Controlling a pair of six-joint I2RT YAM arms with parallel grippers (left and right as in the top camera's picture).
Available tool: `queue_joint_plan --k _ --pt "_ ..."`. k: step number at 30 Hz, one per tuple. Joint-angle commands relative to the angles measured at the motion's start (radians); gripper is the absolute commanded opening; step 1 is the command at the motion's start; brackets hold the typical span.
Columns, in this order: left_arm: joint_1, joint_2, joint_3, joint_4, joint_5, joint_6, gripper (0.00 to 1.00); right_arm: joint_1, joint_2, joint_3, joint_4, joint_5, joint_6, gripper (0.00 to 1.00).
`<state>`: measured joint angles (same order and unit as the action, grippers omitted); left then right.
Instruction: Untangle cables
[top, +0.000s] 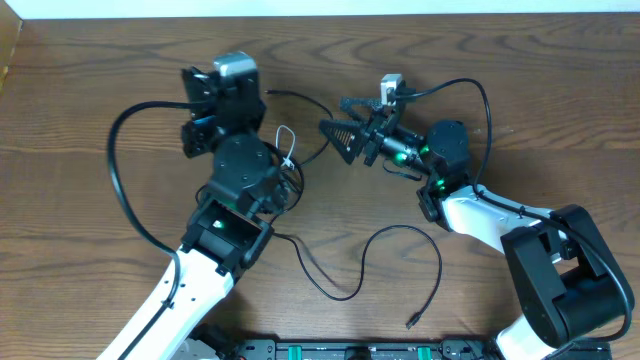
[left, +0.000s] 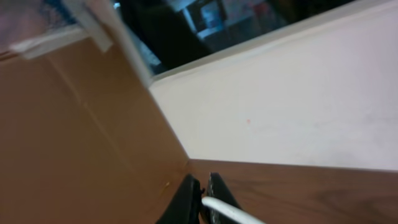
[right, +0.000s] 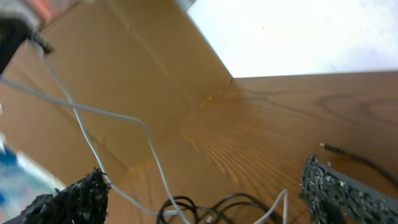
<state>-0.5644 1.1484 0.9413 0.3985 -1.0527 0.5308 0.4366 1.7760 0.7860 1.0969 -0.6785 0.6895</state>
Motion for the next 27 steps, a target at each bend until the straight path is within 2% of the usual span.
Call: queue_joint_plan --k 1,5,8,15,21,27 --pt "-0.043 -0.002 0.014 -0.071 -0.009 -0.114 0.08 0.039 0.01 0.02 -0.003 -0.089 -0.36 0.96" --pt "-0.094 0.013 0.014 -0.123 -0.009 -0.153 0.08 0.103 0.01 0.02 -0.043 0.018 -0.623 0.92" --pt "-0.127 0.018 0.014 -0.123 -0.009 -0.156 0.07 0.143 0.01 0.02 -0.038 0.079 -0.673 0.91" --pt "-0.169 0.029 0.014 -0.13 -0.014 -0.156 0.08 0.21 0.01 0.02 0.015 0.202 -0.672 0.9" --pt "-0.173 0.029 0.014 -0.142 -0.044 -0.157 0.08 0.212 0.01 0.02 0.079 0.285 -0.639 0.88" --pt "-0.173 0.029 0.014 -0.218 -0.028 -0.244 0.08 0.212 0.01 0.02 0.163 0.293 -0.588 0.86"
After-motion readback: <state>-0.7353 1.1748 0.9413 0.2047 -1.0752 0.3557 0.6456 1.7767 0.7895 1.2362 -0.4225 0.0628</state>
